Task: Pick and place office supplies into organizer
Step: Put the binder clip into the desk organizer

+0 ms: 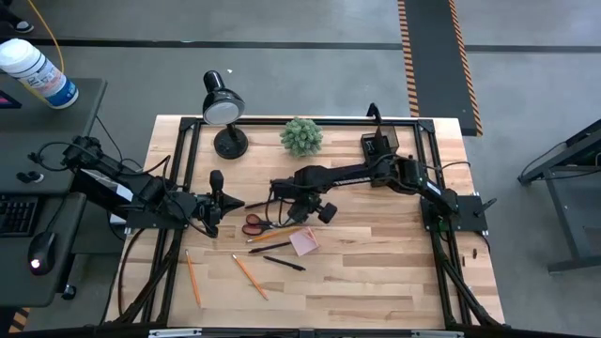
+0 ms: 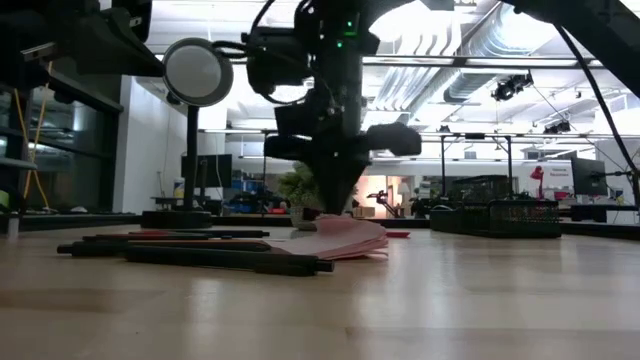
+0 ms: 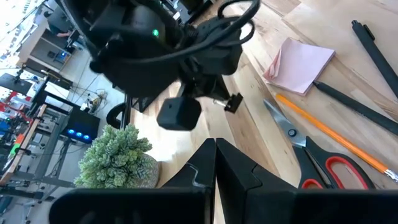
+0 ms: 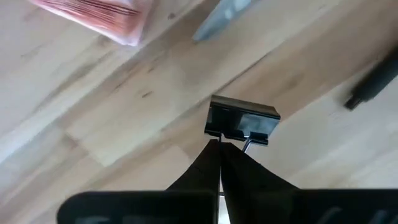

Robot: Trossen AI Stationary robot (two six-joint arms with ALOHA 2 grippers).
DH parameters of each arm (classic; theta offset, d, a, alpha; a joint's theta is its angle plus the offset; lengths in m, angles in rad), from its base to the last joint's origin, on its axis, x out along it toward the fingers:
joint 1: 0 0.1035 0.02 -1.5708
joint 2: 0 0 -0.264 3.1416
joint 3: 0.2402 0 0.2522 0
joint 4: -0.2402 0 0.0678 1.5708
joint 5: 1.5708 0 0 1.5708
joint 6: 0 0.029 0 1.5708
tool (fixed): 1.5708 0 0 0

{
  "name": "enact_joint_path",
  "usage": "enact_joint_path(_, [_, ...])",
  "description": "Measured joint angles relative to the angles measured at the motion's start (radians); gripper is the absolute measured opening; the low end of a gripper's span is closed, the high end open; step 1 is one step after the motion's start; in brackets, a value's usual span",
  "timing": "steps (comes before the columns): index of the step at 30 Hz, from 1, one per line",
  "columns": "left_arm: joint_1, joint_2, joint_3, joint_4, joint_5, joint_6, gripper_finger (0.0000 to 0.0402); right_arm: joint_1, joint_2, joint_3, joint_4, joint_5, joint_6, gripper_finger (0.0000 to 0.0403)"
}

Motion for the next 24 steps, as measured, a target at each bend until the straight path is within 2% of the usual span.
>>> enact_joint_path(4, [0.000,0.000,0.000,0.000,0.000,0.000,0.0001,0.000,-0.002,0.037,-0.087,0.068,0.077,0.0000])
enact_joint_path(10, [0.000,0.000,0.000,0.000,0.000,0.000,0.0001,-0.026,-0.004,0.069,-0.192,0.189,0.290,0.0000])
enact_joint_path(14, [0.000,0.000,0.000,-0.001,0.000,0.000,0.0001,-0.070,-0.006,0.071,-0.259,0.273,0.387,0.0000])
enact_joint_path(19, [0.000,0.000,0.000,-0.001,0.000,0.000,0.0001,-0.141,-0.022,0.071,-0.322,0.324,0.522,0.0000])
enact_joint_path(24, [0.000,0.000,0.000,-0.012,0.000,0.000,0.0001,-0.202,-0.058,0.071,-0.395,0.383,0.580,0.0000])
